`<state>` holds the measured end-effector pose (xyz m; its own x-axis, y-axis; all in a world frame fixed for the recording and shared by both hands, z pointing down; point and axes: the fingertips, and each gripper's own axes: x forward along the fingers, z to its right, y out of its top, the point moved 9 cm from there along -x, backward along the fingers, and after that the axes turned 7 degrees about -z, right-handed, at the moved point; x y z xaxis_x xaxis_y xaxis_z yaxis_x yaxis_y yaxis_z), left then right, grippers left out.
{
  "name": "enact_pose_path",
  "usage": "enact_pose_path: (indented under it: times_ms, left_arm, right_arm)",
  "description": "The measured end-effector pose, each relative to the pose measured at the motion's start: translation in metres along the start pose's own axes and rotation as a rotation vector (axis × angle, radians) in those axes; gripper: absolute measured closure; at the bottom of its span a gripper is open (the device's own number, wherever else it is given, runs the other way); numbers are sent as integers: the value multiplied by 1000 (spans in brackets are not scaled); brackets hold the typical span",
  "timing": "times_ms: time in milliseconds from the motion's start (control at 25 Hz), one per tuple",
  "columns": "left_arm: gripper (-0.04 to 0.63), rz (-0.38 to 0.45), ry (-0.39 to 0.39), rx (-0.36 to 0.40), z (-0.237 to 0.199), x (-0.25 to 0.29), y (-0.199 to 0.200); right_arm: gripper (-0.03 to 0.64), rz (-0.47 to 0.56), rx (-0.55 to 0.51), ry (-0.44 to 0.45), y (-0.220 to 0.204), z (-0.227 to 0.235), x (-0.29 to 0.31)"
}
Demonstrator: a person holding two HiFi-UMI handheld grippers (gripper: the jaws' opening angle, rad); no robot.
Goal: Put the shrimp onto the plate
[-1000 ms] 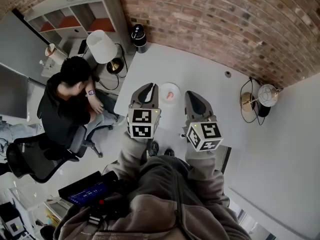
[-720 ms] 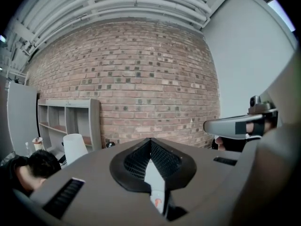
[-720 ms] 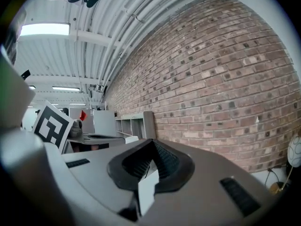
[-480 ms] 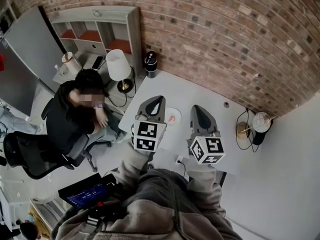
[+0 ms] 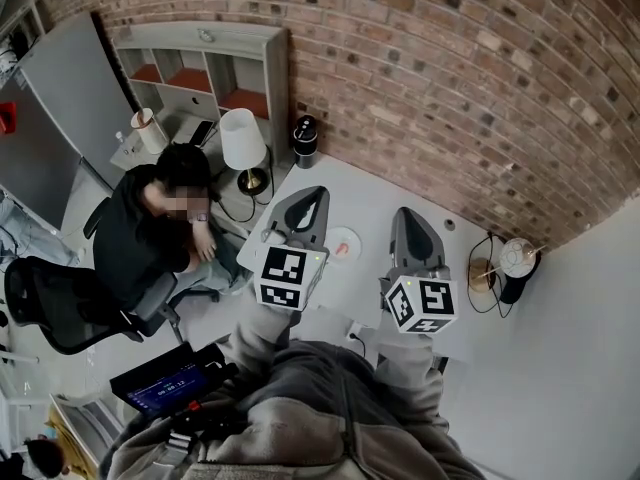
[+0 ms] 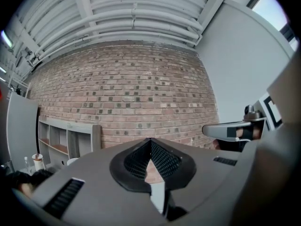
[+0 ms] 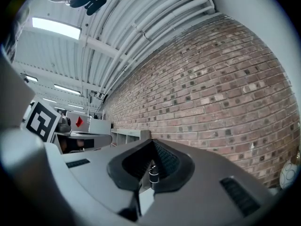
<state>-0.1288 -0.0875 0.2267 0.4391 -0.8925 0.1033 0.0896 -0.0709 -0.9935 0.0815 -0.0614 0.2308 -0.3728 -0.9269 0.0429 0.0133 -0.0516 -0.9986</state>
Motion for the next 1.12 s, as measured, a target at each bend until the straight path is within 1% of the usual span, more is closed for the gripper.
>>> enact_pose_path:
  times_ms: [200, 440, 800, 1120]
  left_arm:
    - [591, 16, 10, 13, -5, -7, 7]
    - [591, 31, 20, 19, -11, -12, 15]
    - [591, 36, 24, 8, -16, -13, 15]
    - [591, 39, 19, -19, -24, -8, 16]
  right_arm:
    - [615, 60, -10, -22, 12, -4, -3]
    - [615, 99, -34, -31, 21, -10, -3]
    - [615, 107, -70, -42, 25, -16, -2]
    - [615, 101, -75, -63, 24, -15, 2]
